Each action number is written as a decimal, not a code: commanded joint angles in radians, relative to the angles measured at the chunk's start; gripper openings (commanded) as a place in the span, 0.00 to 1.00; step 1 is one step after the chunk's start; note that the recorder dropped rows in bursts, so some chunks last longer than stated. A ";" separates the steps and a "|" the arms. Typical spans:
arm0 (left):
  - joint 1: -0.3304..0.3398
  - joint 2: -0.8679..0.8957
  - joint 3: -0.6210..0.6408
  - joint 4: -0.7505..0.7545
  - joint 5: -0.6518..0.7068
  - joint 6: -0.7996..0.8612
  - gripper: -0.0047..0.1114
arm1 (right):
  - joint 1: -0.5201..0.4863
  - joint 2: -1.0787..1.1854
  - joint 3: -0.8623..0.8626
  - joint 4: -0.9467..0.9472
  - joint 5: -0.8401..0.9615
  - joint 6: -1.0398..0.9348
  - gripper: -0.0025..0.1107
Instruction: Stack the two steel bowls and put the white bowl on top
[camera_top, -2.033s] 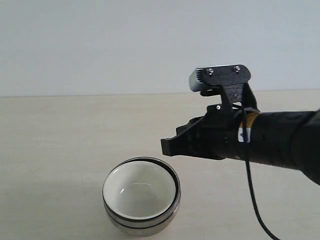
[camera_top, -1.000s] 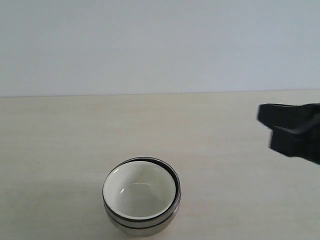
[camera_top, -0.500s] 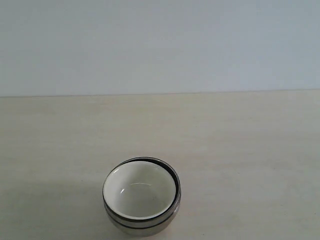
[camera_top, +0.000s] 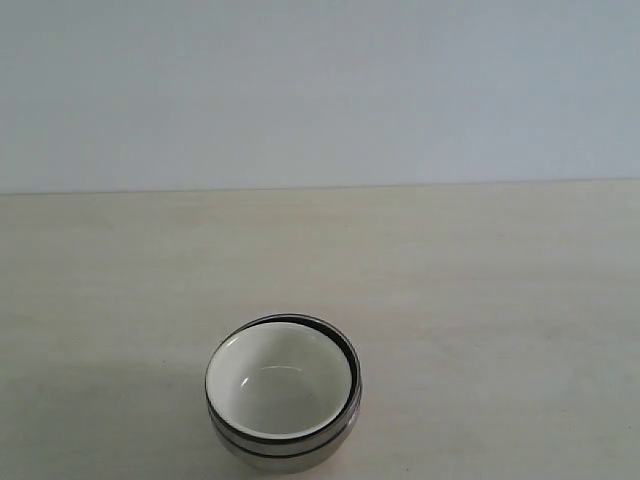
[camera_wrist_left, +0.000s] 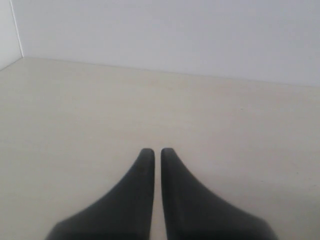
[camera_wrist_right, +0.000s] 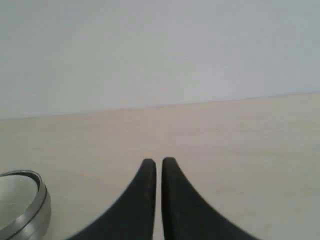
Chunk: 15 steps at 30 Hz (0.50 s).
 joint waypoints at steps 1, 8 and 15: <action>0.003 -0.001 0.003 0.002 -0.001 -0.007 0.08 | -0.028 -0.008 0.004 -0.010 0.031 -0.020 0.02; 0.003 -0.001 0.003 0.002 -0.001 -0.007 0.08 | -0.162 -0.008 0.004 -0.014 0.142 -0.031 0.02; 0.003 -0.001 0.003 0.002 -0.001 -0.007 0.08 | -0.178 -0.008 0.004 -0.029 0.207 -0.141 0.02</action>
